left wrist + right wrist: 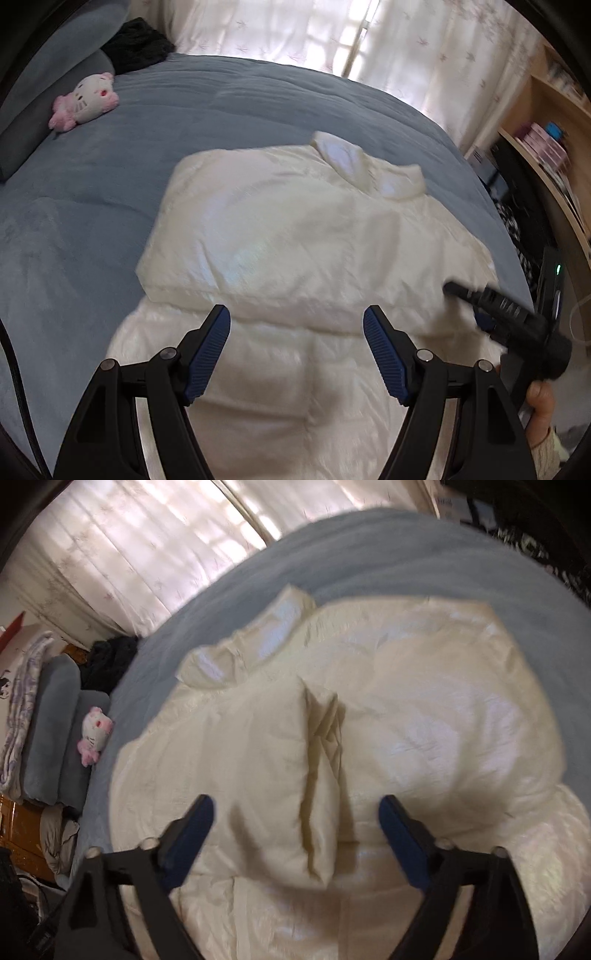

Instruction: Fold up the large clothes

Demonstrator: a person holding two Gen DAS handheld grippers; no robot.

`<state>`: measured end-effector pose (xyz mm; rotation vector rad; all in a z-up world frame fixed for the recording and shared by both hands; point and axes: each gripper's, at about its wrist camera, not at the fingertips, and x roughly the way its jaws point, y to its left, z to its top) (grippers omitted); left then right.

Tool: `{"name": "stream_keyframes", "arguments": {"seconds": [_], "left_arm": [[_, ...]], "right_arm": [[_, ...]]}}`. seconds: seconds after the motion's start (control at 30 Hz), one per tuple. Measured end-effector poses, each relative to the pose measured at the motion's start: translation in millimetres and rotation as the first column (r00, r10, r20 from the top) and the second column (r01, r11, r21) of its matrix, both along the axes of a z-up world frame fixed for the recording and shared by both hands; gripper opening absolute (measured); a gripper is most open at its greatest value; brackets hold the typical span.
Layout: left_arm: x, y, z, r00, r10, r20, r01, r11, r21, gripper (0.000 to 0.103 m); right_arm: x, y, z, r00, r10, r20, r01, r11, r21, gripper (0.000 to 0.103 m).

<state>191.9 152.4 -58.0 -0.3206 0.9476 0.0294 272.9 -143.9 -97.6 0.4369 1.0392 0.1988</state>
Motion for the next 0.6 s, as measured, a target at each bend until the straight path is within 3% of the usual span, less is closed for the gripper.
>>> {"name": "stream_keyframes", "arguments": {"seconds": [0.03,0.07,0.13,0.23,0.37,0.47,0.6], "left_arm": [[6.6,4.7,-0.1,1.0,0.02,0.008,-0.02,1.0,0.018,0.073],[11.2,7.8,0.9,0.999,0.034,0.013,-0.035,0.999,0.035,0.073],[21.4,13.7,6.0,0.997,0.059,0.043,-0.063,0.994,0.088,0.066],[36.9,20.2,15.2,0.993,0.085,0.084,-0.096,0.984,0.148,0.051],[59.2,26.3,18.5,0.984,0.122,0.131,-0.141,0.979,0.149,0.048],[77.5,22.5,6.3,0.982,0.134,0.131,-0.155,0.973,0.17,0.048],[103.8,12.8,-35.3,0.992,0.119,0.048,-0.128,0.952,0.276,0.048]], "right_arm": [[3.6,2.6,-5.6,1.0,0.005,-0.026,-0.005,1.0,-0.007,0.059],[5.8,6.4,-8.1,0.999,0.02,-0.038,-0.02,1.0,-0.011,0.032],[7.4,16.5,-2.5,0.996,0.08,-0.033,-0.08,0.997,-0.005,0.013],[-4.4,31.8,39.2,0.985,0.131,0.112,-0.119,0.987,-0.108,0.01],[-6.1,36.5,86.4,0.947,0.142,0.288,-0.089,0.978,-0.191,0.01],[13.7,34.1,80.9,0.957,0.132,0.258,-0.077,0.975,-0.21,0.01],[42.8,27.8,30.0,0.991,0.092,0.099,-0.064,0.964,-0.259,0.017]]}}
